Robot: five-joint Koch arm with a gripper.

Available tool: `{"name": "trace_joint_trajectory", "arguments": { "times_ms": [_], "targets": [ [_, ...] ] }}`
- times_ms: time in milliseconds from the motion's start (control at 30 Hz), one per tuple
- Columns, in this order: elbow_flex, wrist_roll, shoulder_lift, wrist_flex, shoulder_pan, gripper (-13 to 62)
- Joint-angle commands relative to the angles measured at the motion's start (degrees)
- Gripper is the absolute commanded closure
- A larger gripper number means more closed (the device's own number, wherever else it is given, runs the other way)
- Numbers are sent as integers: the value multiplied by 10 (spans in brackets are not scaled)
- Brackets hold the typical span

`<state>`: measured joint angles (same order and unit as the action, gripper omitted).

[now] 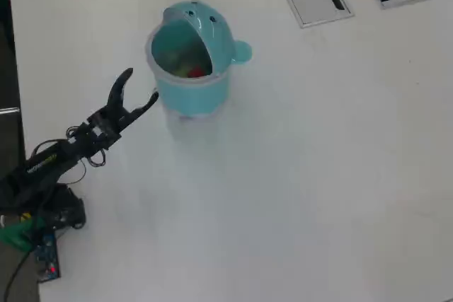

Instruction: Grasp RGB lego blocks and put them in the bin one by one.

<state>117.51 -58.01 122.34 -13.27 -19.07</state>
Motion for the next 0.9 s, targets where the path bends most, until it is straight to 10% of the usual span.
{"name": "trace_joint_trajectory", "arguments": {
  "times_ms": [0,867],
  "targets": [
    [-18,19,25,-13,5,149],
    [83,163,121,-21,56,150]
  ]
}}
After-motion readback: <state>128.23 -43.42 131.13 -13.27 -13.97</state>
